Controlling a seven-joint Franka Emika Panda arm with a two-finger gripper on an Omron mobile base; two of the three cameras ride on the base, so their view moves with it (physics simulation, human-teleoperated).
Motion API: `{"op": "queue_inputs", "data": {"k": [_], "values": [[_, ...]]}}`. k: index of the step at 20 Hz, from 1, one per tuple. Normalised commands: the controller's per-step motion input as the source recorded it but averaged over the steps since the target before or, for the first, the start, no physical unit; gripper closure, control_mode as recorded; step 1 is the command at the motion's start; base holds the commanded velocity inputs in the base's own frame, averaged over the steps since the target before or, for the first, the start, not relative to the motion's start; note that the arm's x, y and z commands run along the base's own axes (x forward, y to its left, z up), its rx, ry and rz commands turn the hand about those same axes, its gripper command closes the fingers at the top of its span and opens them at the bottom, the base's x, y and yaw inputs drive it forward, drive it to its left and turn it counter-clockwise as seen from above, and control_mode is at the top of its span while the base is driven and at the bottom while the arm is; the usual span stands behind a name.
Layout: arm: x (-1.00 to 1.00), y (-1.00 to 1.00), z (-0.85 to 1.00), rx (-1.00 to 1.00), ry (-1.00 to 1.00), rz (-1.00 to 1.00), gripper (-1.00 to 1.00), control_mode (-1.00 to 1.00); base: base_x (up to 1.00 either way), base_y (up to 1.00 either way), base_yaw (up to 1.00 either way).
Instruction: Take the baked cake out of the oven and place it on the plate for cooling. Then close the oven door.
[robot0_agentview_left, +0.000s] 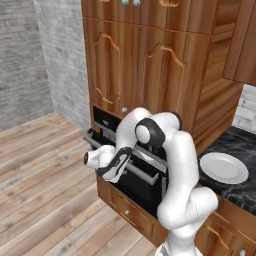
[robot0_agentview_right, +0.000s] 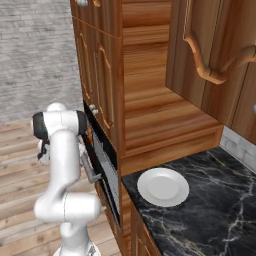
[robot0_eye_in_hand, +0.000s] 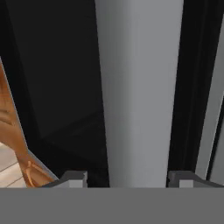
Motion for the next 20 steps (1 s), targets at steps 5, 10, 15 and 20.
{"op": "queue_inputs", "data": {"k": [5,10,15,20], "values": [[-0.85,1.0,-0.9,-0.02,0.0,0.0,1.0,-1.0,0.0,0.0,0.0],[-0.78,0.99,-0.99,-0.01,0.0,0.0,1.0,-1.0,0.0,0.0,0.0],[-0.66,0.83,-1.0,0.0,0.0,0.0,1.0,-1.0,0.0,0.0,0.0],[-0.6,0.53,-0.81,0.0,0.0,0.0,-1.0,-1.0,0.0,0.0,0.0]]}}
